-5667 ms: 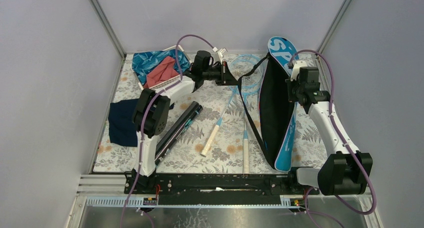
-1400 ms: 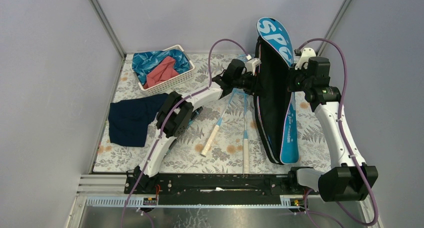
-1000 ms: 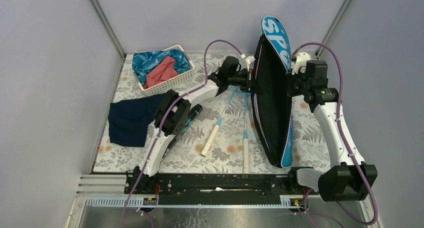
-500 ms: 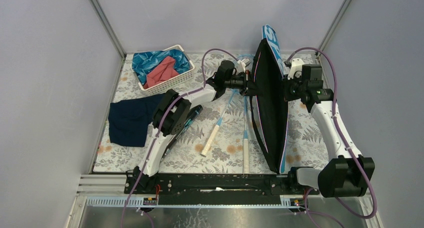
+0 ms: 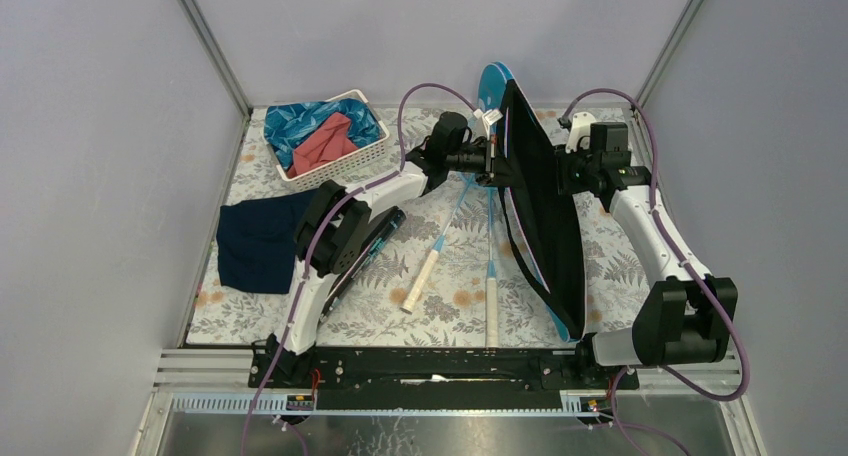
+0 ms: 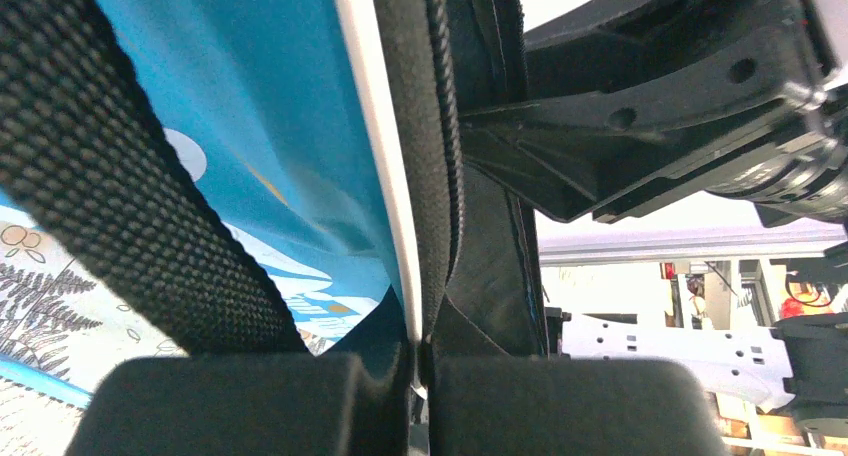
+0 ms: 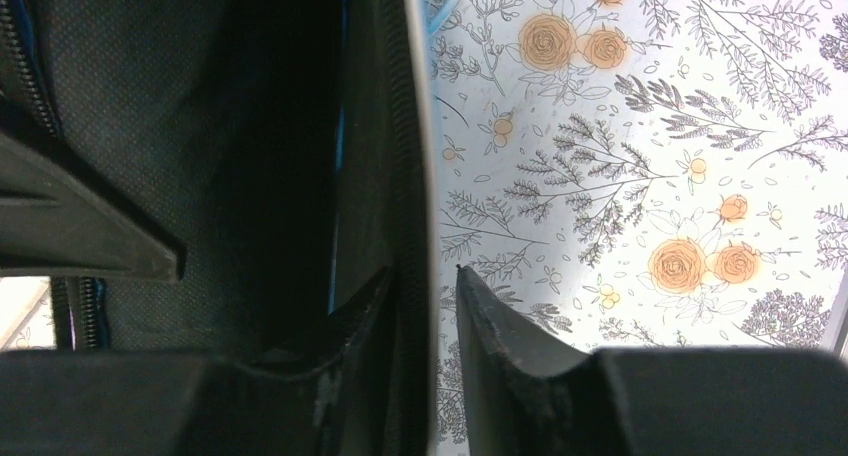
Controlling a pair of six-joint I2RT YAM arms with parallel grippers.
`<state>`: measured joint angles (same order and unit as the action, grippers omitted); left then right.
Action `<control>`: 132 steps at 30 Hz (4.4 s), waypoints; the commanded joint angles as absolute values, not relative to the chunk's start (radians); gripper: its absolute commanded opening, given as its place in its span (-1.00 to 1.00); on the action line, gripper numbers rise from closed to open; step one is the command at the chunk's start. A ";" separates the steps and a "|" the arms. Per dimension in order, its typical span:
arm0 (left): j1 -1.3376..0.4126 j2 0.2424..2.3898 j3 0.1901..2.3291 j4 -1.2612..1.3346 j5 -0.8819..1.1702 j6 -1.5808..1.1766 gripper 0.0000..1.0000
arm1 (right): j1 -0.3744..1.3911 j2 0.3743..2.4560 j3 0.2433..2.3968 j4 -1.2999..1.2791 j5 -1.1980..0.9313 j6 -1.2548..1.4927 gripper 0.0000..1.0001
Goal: Pack up the badminton gear
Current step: Adjust the racket bag at the center of the board, then pick up the racket from the center of the board.
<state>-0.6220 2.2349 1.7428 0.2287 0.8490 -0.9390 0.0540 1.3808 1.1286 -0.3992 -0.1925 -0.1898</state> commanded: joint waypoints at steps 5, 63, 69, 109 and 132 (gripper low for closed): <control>-0.630 2.199 1.762 0.201 0.850 -0.825 -1.00 | 0.072 1.416 1.216 -0.338 -0.204 -0.211 -0.19; -0.535 2.146 1.733 -0.403 0.343 0.050 0.62 | 0.089 1.277 1.037 -0.164 0.112 -0.140 -1.00; -0.541 2.252 1.825 -0.461 0.318 0.032 0.50 | 0.087 1.269 1.026 -0.160 0.099 -0.144 -1.00; -0.580 2.286 1.953 -0.525 0.116 -0.100 -1.00 | 0.082 1.266 1.064 -0.178 0.165 -0.142 -1.00; -0.537 1.895 1.708 -0.460 0.203 -0.133 -1.00 | 0.063 1.328 1.190 -0.227 0.230 -0.143 -1.00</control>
